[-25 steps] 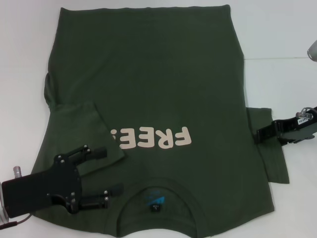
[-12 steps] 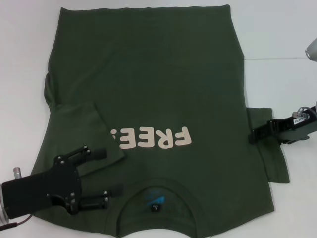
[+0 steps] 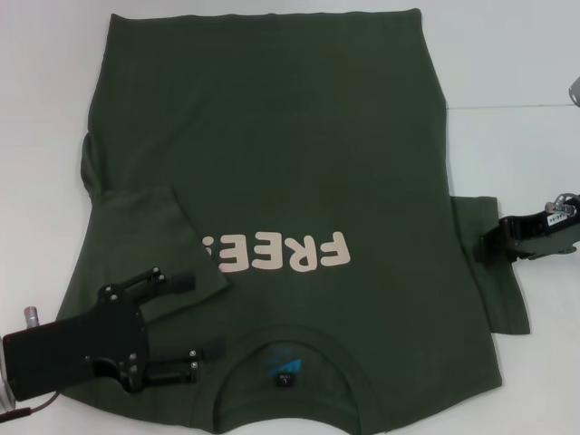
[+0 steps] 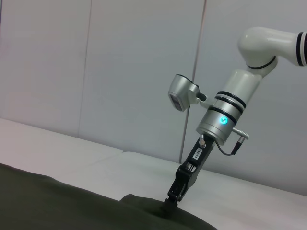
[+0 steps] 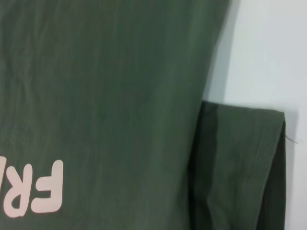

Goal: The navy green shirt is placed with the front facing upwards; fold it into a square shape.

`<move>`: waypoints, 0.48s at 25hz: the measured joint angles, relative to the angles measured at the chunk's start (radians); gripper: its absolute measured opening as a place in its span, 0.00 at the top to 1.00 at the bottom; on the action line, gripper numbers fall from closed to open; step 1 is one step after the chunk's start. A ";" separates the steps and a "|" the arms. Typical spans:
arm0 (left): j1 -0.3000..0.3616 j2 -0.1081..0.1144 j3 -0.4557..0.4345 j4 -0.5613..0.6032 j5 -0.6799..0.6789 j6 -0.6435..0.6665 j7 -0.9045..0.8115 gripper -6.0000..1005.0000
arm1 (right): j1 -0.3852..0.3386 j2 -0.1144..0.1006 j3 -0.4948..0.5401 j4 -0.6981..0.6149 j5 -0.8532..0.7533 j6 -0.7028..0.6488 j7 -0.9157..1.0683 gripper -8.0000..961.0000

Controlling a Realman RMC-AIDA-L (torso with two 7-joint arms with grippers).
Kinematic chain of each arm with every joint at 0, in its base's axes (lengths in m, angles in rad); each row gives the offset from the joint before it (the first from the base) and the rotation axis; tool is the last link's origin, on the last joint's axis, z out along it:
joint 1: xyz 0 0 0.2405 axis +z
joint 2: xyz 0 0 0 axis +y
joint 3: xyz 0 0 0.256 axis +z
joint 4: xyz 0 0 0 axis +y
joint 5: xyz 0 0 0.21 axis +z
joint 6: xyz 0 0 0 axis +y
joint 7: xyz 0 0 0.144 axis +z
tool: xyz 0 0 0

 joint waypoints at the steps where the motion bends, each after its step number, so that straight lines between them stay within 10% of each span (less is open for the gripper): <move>1: 0.000 0.000 0.000 0.000 0.000 0.000 0.000 0.06 | 0.000 0.000 0.000 0.000 0.000 0.000 0.000 0.52; 12: -0.001 0.000 -0.002 0.002 -0.003 -0.002 -0.001 0.06 | 0.003 -0.001 -0.028 0.003 -0.002 -0.002 -0.001 0.80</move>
